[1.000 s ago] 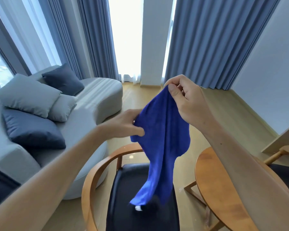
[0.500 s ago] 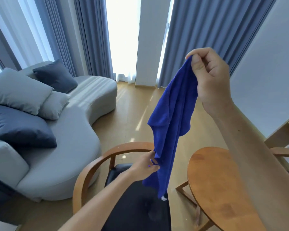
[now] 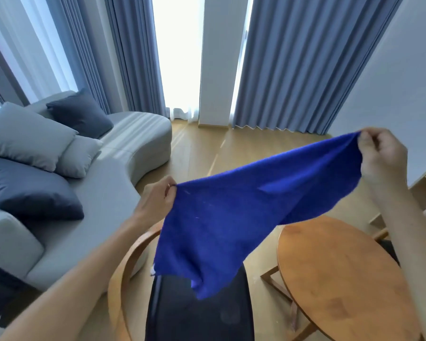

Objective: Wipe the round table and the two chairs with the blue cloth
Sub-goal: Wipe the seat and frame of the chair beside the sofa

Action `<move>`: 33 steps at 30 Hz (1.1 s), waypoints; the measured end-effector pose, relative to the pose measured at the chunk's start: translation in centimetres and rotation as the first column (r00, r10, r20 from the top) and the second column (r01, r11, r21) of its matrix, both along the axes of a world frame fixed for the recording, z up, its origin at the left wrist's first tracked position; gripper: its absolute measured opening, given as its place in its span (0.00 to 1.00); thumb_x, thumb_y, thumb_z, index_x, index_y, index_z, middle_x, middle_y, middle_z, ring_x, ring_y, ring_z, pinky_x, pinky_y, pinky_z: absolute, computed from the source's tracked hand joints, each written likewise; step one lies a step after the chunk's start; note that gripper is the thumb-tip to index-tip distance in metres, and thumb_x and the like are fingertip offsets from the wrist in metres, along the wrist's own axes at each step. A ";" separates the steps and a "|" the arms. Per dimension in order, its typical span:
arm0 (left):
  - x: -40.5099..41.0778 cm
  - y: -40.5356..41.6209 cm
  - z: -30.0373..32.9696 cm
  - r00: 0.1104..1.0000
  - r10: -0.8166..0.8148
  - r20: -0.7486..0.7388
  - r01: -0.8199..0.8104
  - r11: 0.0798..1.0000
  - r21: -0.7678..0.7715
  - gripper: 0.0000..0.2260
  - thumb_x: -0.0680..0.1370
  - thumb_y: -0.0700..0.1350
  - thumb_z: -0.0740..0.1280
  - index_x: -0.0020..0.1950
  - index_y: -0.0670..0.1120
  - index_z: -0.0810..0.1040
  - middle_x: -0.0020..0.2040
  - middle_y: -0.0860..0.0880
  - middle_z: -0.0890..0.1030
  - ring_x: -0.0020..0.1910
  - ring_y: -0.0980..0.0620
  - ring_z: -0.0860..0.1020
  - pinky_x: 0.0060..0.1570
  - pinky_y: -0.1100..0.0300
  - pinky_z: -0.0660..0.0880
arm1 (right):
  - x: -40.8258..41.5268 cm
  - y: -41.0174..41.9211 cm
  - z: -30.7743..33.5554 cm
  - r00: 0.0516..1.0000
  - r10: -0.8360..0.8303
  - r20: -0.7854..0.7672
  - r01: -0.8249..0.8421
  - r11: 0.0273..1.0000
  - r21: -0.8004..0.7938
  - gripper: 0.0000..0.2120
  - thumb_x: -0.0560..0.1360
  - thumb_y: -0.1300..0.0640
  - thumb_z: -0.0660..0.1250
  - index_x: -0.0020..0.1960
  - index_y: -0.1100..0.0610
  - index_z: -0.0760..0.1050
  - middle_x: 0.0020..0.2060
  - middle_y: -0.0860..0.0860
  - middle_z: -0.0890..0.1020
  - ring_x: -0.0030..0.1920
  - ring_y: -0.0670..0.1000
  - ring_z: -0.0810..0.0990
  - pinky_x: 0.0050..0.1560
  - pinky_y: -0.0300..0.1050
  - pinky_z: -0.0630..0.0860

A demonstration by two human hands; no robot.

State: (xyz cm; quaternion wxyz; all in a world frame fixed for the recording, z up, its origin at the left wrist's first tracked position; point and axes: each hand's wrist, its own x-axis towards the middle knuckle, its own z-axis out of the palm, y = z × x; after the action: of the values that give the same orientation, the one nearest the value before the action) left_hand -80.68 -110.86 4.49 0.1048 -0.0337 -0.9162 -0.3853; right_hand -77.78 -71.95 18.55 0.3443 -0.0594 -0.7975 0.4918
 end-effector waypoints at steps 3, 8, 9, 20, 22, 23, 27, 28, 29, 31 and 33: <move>-0.6 -0.5 2.0 0.997 0.038 -0.074 -0.039 0.999 -0.014 0.07 0.78 0.39 0.60 0.42 0.45 0.75 0.31 0.51 0.75 0.31 0.58 0.72 0.31 0.70 0.68 | 0.5 1.5 -2.8 0.994 -0.035 0.104 0.034 0.999 0.017 0.07 0.80 0.55 0.58 0.48 0.50 0.75 0.38 0.39 0.76 0.38 0.31 0.73 0.43 0.34 0.68; -1.5 -0.1 5.5 0.991 0.036 -0.132 -0.036 0.999 0.000 0.09 0.77 0.39 0.59 0.44 0.50 0.76 0.30 0.51 0.77 0.29 0.54 0.76 0.34 0.63 0.71 | 1.0 2.9 -7.1 0.963 -0.030 0.268 -0.004 0.992 0.127 0.08 0.79 0.60 0.58 0.48 0.55 0.77 0.41 0.49 0.79 0.42 0.48 0.76 0.46 0.46 0.71; -1.7 -0.1 6.2 0.990 0.024 -0.140 -0.025 1.000 -0.011 0.10 0.77 0.39 0.59 0.44 0.52 0.76 0.30 0.52 0.77 0.29 0.55 0.76 0.33 0.63 0.71 | 1.0 3.1 -8.1 0.949 -0.045 0.311 -0.004 0.988 0.155 0.08 0.79 0.62 0.59 0.48 0.56 0.77 0.43 0.52 0.79 0.45 0.51 0.76 0.48 0.48 0.72; -0.9 1.5 13.1 0.954 -0.084 -0.287 0.068 0.996 -0.065 0.12 0.76 0.38 0.60 0.42 0.54 0.78 0.32 0.50 0.78 0.28 0.56 0.76 0.35 0.62 0.75 | 1.8 -0.7 -17.0 0.755 0.116 0.646 0.093 0.955 -0.280 0.11 0.81 0.64 0.53 0.54 0.64 0.74 0.33 0.57 0.82 0.31 0.54 0.81 0.31 0.47 0.76; -0.5 1.8 13.6 0.952 -0.114 -0.284 0.095 0.992 -0.079 0.12 0.76 0.38 0.60 0.42 0.54 0.78 0.31 0.51 0.78 0.29 0.57 0.77 0.35 0.63 0.75 | 1.9 -1.9 -17.3 0.682 0.158 0.714 0.081 0.954 -0.288 0.11 0.81 0.65 0.54 0.57 0.65 0.74 0.41 0.59 0.84 0.40 0.55 0.84 0.39 0.50 0.80; -0.3 2.0 13.8 0.953 -0.131 -0.273 0.112 0.990 -0.082 0.13 0.77 0.38 0.60 0.42 0.54 0.78 0.31 0.51 0.78 0.30 0.57 0.77 0.34 0.64 0.75 | 1.9 -2.6 -17.3 0.638 0.117 0.761 0.039 0.982 -0.184 0.12 0.80 0.65 0.56 0.59 0.65 0.73 0.47 0.59 0.83 0.45 0.56 0.83 0.46 0.53 0.80; 0.3 3.7 13.7 0.957 -0.200 -0.212 0.175 0.976 -0.134 0.13 0.77 0.40 0.59 0.42 0.55 0.79 0.31 0.50 0.79 0.29 0.54 0.76 0.30 0.60 0.75 | 2.2 -9.0 -13.5 0.790 0.158 0.593 -0.253 0.964 0.081 0.14 0.76 0.57 0.66 0.61 0.54 0.73 0.52 0.51 0.80 0.49 0.48 0.79 0.52 0.44 0.77; 0.5 4.3 13.5 0.953 -0.230 -0.196 0.202 0.967 -0.153 0.13 0.77 0.39 0.60 0.43 0.54 0.80 0.31 0.48 0.79 0.28 0.54 0.75 0.29 0.61 0.74 | 2.5 -11.6 -12.0 0.816 0.282 0.505 -0.343 0.939 0.029 0.12 0.75 0.54 0.68 0.58 0.52 0.74 0.48 0.48 0.81 0.45 0.44 0.79 0.47 0.39 0.78; 0.6 4.9 13.3 0.947 -0.262 -0.184 0.234 0.959 -0.162 0.12 0.76 0.38 0.60 0.44 0.52 0.80 0.31 0.47 0.79 0.27 0.55 0.74 0.27 0.64 0.73 | 2.7 -14.2 -10.6 0.826 0.365 0.429 -0.409 0.912 0.011 0.12 0.74 0.50 0.68 0.56 0.50 0.74 0.45 0.46 0.80 0.43 0.43 0.79 0.42 0.35 0.77; 0.9 5.7 13.0 0.938 -0.302 -0.169 0.274 0.946 -0.173 0.12 0.76 0.36 0.60 0.44 0.48 0.81 0.27 0.48 0.77 0.24 0.58 0.71 0.24 0.69 0.69 | 2.9 -18.0 -9.0 0.848 0.409 0.336 -0.455 0.888 0.069 0.12 0.71 0.46 0.68 0.52 0.49 0.74 0.43 0.44 0.79 0.42 0.43 0.78 0.40 0.37 0.77; 1.1 5.9 12.9 0.939 -0.308 -0.154 0.278 0.942 -0.189 0.12 0.75 0.35 0.60 0.43 0.48 0.81 0.25 0.50 0.76 0.23 0.60 0.72 0.24 0.72 0.68 | 2.8 -19.8 -8.0 0.878 0.378 0.294 -0.430 0.893 0.134 0.10 0.72 0.48 0.67 0.50 0.51 0.73 0.42 0.45 0.79 0.41 0.45 0.79 0.41 0.40 0.76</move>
State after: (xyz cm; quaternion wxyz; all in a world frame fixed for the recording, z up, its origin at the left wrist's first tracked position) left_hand -79.56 -105.01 17.36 0.1257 -0.2136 -0.9161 -0.3153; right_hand -74.95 -91.72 10.53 0.1300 0.0791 -0.8748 0.4600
